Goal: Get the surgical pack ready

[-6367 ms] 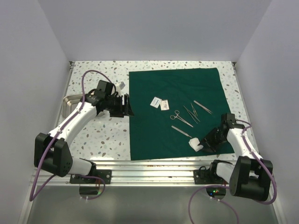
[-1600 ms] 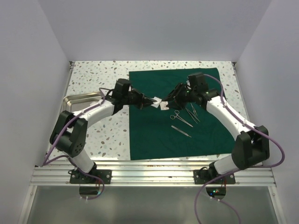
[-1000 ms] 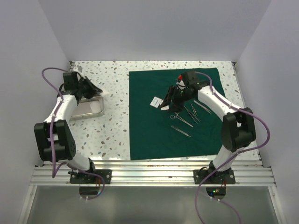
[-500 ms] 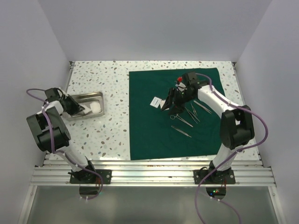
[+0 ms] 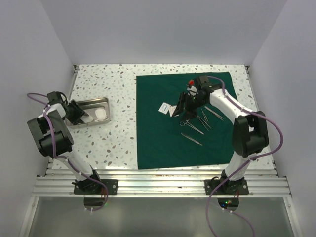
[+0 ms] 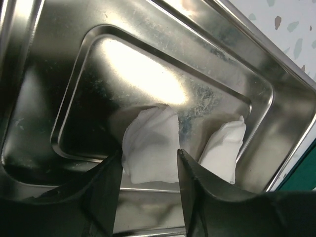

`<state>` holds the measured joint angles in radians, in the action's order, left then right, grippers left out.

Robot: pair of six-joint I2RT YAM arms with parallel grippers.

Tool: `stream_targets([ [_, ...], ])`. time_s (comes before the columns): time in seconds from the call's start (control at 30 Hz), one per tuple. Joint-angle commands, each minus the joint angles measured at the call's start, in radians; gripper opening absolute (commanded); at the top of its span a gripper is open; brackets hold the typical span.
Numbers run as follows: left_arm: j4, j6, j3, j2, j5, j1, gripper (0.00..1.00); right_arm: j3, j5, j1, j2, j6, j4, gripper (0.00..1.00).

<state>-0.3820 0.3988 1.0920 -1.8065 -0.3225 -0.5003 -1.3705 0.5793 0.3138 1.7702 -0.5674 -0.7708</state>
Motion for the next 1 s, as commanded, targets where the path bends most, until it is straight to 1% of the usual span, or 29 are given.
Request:
stream_targets([
  [0.0,-0.057,-0.018,0.017,0.044,0.072,-0.009,0.53,-0.061,-0.078,-0.002,0.027,-0.005,0.056,0.58],
  [0.1,-0.083,-0.017,0.028,0.076,0.089,-0.009,0.58,-0.070,-0.119,-0.001,0.089,-0.049,0.168,0.60],
  [0.13,-0.096,-0.018,0.035,0.084,0.086,-0.007,0.99,-0.085,-0.133,-0.001,0.106,-0.052,0.189,0.60],
  [0.2,-0.126,-0.012,0.048,0.093,0.077,-0.007,0.99,-0.120,-0.185,-0.002,0.177,-0.028,0.193,0.61],
  [0.23,-0.124,-0.008,0.046,0.107,0.070,-0.007,0.99,-0.171,-0.214,-0.002,0.199,-0.008,0.183,0.61],
  [0.3,-0.132,0.003,0.040,0.121,0.056,-0.001,0.99,-0.209,-0.264,-0.002,0.257,0.053,0.186,0.61],
  [0.43,-0.143,0.018,0.025,0.180,0.079,0.017,0.99,-0.283,-0.285,-0.001,0.334,0.112,0.192,0.57],
  [0.47,-0.143,0.026,0.020,0.191,0.079,0.025,0.99,-0.285,-0.279,-0.001,0.340,0.121,0.202,0.52],
  [0.57,-0.147,0.034,0.029,0.234,0.074,0.061,0.99,-0.271,-0.297,-0.002,0.347,0.144,0.211,0.49],
  [0.73,-0.162,0.028,0.062,0.272,0.066,0.153,0.99,-0.231,-0.265,-0.008,0.350,0.188,0.231,0.47],
  [0.8,-0.166,0.028,0.075,0.272,0.057,0.201,0.99,-0.214,-0.224,-0.012,0.350,0.204,0.257,0.46],
  [0.97,-0.144,0.051,0.060,0.282,-0.006,0.243,0.98,-0.188,-0.196,-0.021,0.370,0.219,0.274,0.43],
])
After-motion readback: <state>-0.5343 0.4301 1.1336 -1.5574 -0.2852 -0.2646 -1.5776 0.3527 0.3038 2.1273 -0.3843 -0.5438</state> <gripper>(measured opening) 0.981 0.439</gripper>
